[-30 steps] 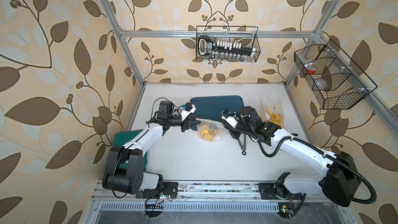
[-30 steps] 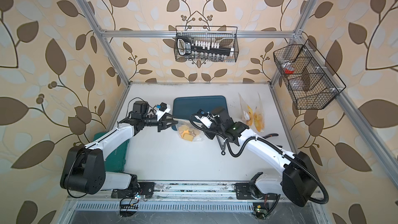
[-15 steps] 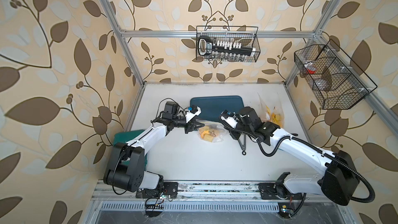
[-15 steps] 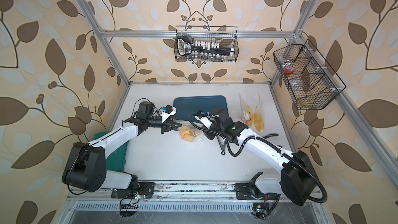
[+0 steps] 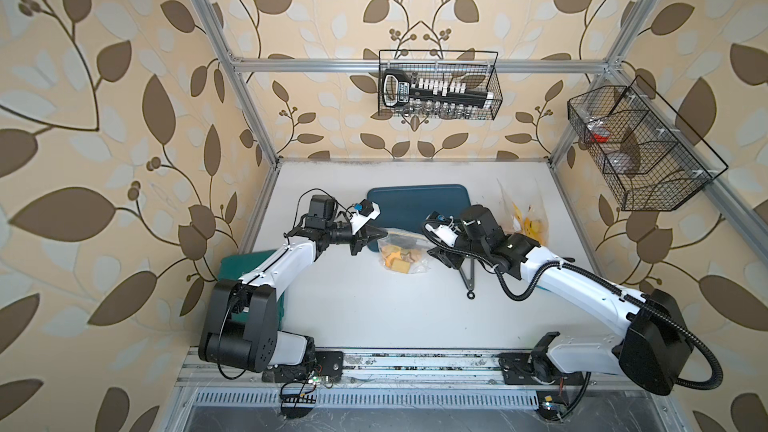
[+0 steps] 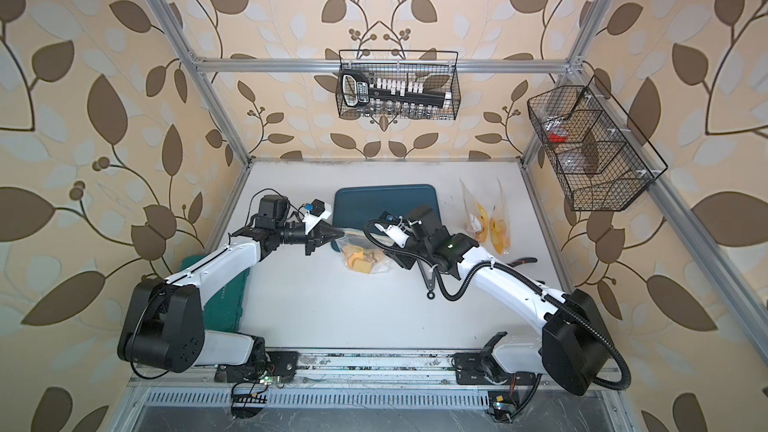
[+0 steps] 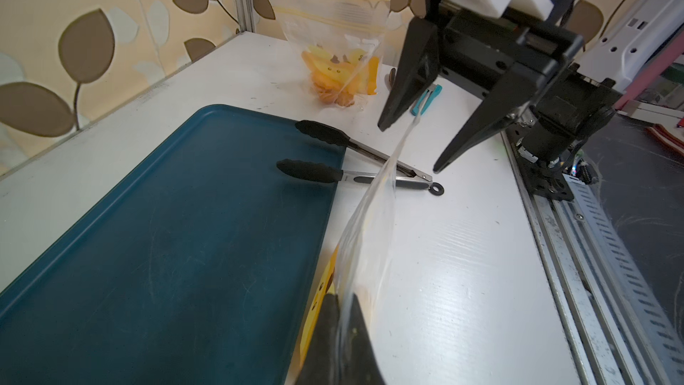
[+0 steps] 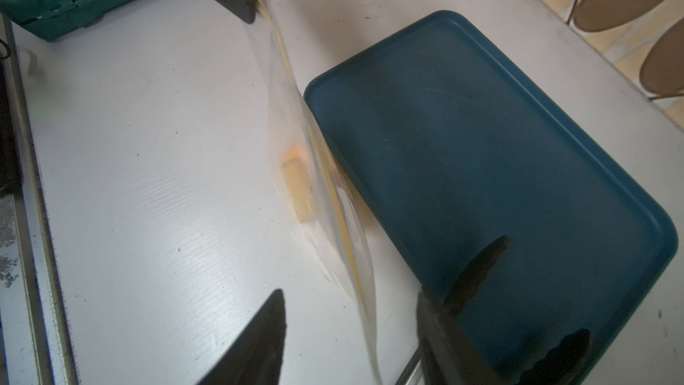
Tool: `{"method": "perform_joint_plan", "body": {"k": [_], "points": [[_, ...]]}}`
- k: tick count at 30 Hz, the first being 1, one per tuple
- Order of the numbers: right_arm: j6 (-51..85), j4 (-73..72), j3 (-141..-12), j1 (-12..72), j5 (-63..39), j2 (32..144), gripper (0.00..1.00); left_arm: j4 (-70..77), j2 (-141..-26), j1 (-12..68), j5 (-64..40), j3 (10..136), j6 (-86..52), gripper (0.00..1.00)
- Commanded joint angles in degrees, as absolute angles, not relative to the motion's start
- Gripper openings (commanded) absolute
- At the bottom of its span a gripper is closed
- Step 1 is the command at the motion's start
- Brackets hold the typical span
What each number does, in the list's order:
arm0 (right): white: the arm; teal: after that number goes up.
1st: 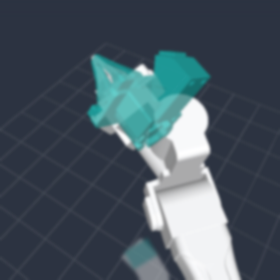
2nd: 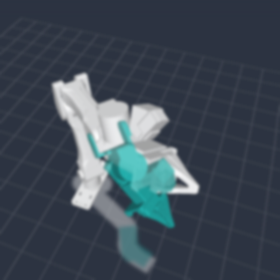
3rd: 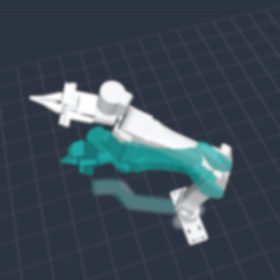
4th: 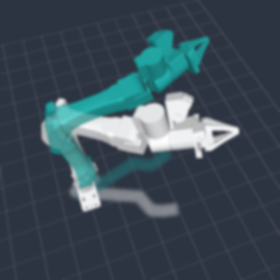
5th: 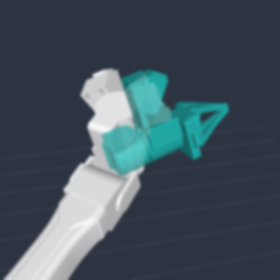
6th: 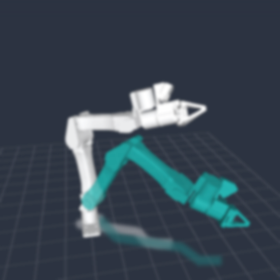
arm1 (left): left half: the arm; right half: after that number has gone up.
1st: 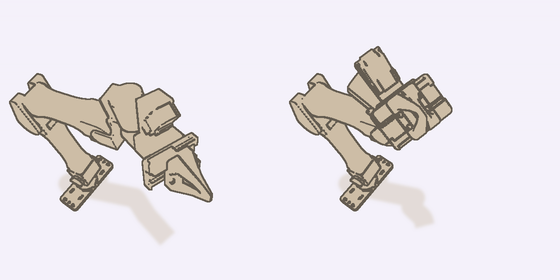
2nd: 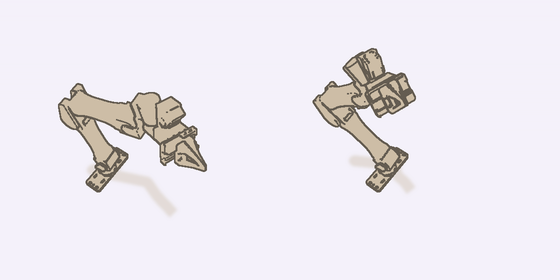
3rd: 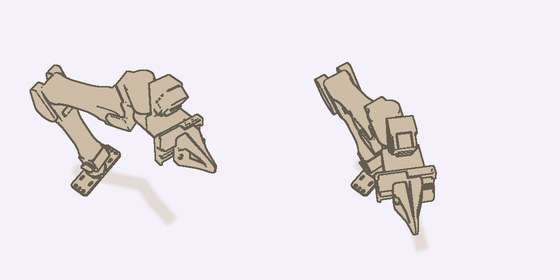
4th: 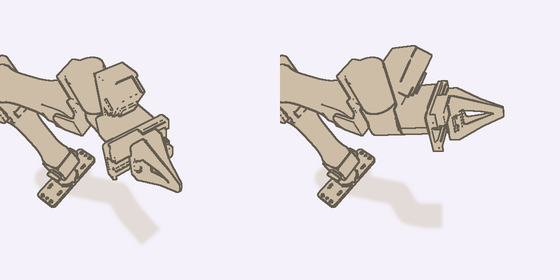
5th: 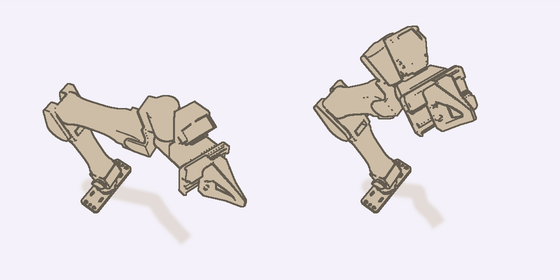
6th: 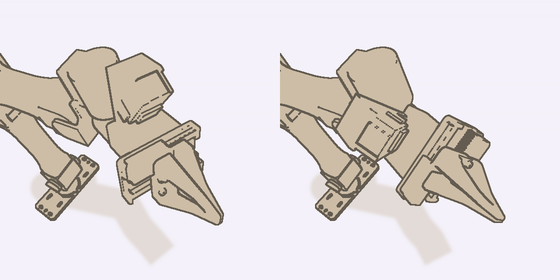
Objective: Put the cookies into a resealable bag to prevent moisture
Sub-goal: Adjust the ziploc bag at the center of the board, then pick up the ziploc bag from the center of the board.
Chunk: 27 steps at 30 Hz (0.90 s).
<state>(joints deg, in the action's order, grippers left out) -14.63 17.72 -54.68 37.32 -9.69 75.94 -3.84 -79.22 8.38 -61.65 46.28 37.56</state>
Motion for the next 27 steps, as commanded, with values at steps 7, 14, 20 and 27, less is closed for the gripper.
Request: {"method": "perform_joint_plan", "body": {"k": [7,14,20,27], "points": [[-20.4,22.3,-70.0,42.5,-9.0,86.7,0.7,-6.6,-78.7,7.8,-66.4,47.8,40.1,0.0],[-20.0,27.6,-79.2,43.3,-11.3,95.0,0.06,-0.7,-77.8,7.8,-62.8,46.2,34.7,0.07],[-10.2,26.4,-81.8,43.1,-4.4,90.3,0.0,20.7,-74.6,6.1,-46.3,40.9,10.5,0.99],[8.6,40.8,-92.3,33.7,4.8,88.4,0.0,9.2,-77.9,1.9,-27.1,49.7,-6.3,0.99]]}}
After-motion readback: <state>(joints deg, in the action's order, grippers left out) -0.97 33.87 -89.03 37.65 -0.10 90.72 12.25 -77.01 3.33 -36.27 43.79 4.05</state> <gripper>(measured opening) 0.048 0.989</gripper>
